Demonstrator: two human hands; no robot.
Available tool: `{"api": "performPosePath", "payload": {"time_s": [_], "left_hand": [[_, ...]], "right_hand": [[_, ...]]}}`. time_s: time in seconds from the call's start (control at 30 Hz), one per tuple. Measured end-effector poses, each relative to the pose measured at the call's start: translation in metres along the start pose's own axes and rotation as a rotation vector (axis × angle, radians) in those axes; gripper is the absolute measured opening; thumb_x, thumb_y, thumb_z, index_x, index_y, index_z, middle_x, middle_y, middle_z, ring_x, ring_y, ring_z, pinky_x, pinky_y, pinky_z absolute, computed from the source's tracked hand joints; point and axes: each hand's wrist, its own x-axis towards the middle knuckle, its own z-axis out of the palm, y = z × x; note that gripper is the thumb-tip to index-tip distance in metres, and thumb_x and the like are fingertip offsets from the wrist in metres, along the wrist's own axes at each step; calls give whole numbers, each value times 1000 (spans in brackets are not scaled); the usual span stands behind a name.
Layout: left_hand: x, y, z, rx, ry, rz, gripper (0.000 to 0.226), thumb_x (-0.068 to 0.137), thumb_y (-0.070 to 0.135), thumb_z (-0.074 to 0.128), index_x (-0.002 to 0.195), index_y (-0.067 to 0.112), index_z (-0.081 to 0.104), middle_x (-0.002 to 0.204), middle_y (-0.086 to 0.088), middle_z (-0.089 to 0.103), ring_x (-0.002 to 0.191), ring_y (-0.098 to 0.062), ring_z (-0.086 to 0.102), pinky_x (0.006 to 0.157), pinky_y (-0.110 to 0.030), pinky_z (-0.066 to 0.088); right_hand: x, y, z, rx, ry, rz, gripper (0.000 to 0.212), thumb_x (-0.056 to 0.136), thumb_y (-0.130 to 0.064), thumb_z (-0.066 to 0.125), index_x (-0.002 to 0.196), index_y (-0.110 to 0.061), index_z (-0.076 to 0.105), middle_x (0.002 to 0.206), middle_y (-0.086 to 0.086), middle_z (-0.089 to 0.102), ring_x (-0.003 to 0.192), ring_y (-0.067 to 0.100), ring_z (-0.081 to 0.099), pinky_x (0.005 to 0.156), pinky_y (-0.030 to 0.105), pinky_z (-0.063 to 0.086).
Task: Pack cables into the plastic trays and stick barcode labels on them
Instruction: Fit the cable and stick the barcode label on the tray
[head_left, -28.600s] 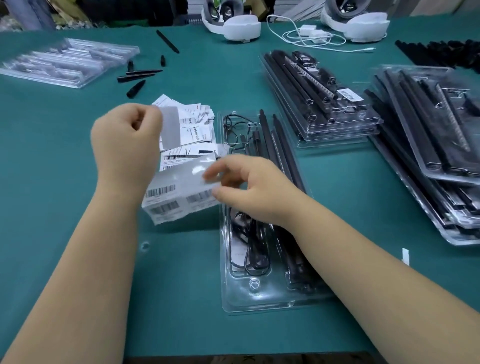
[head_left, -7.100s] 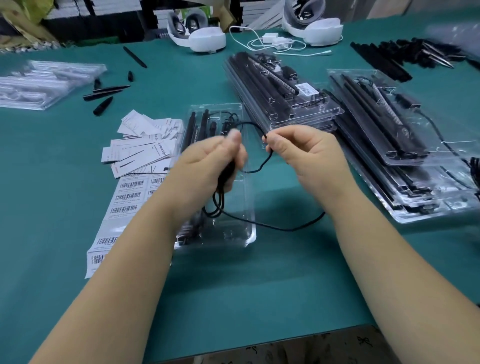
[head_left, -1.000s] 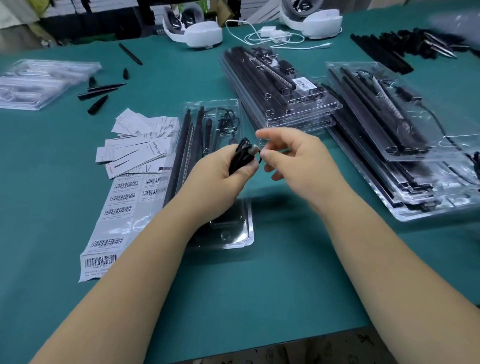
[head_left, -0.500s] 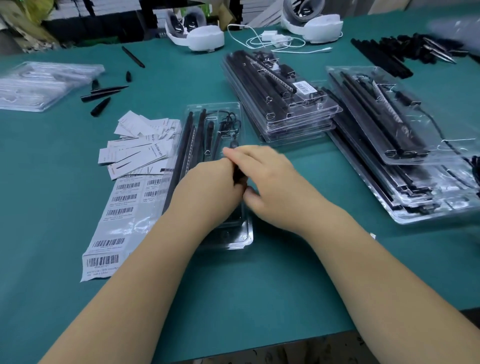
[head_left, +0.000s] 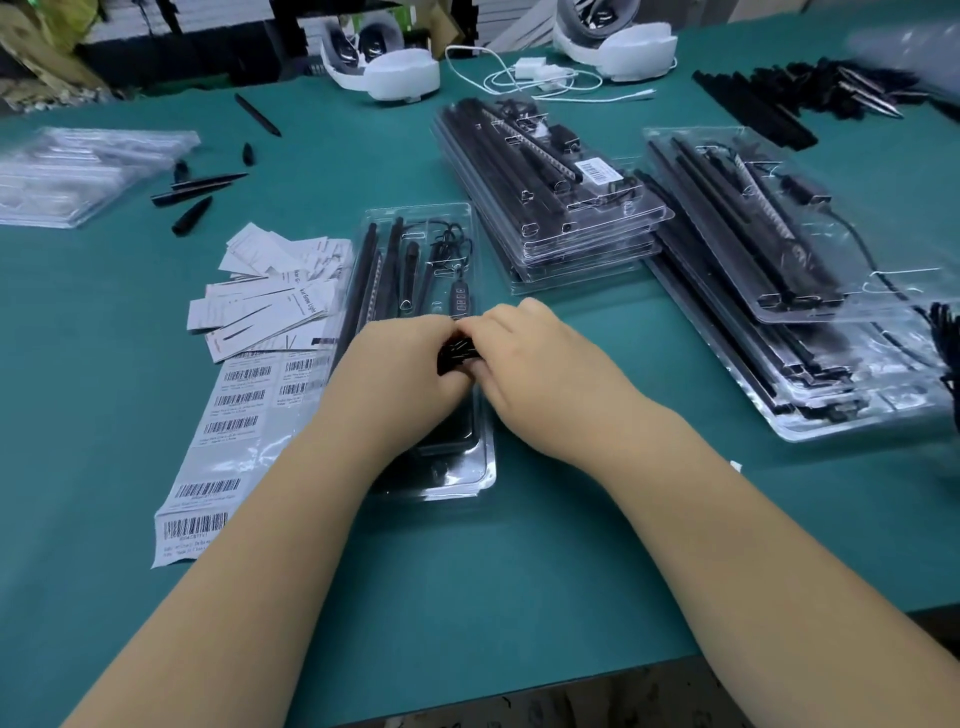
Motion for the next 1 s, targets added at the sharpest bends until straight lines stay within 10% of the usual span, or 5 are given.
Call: {"api": "performPosePath", "payload": {"time_s": [0.37, 0.57, 1.0], "left_hand": [[3, -6, -14, -387, -174, -217, 31, 79, 49, 59, 58, 27, 67, 43, 11, 49, 41, -2, 41, 43, -13, 30], [8, -11, -15, -651, -36, -523, 31, 80, 61, 63, 66, 36, 73, 54, 2, 66, 39, -4, 42, 47, -22, 36], [24, 17, -12, -215, -23, -131, 15, 99, 28, 46, 89, 21, 54, 70, 11, 55, 61, 8, 48, 52, -9, 34]], "right_hand": [[6, 18, -1, 459, -163, 120, 27, 101, -21, 39, 121, -18, 56, 120, 6, 52, 117, 22, 40, 101, 33, 31], [8, 23, -2, 513, -73, 180, 22, 100, -17, 40, 102, -7, 60, 99, 13, 55, 98, 28, 46, 85, 36, 36], [3, 19, -1, 331, 117, 62, 61, 81, -22, 60, 139, -24, 40, 118, 2, 54, 108, 22, 43, 97, 34, 36]]}}
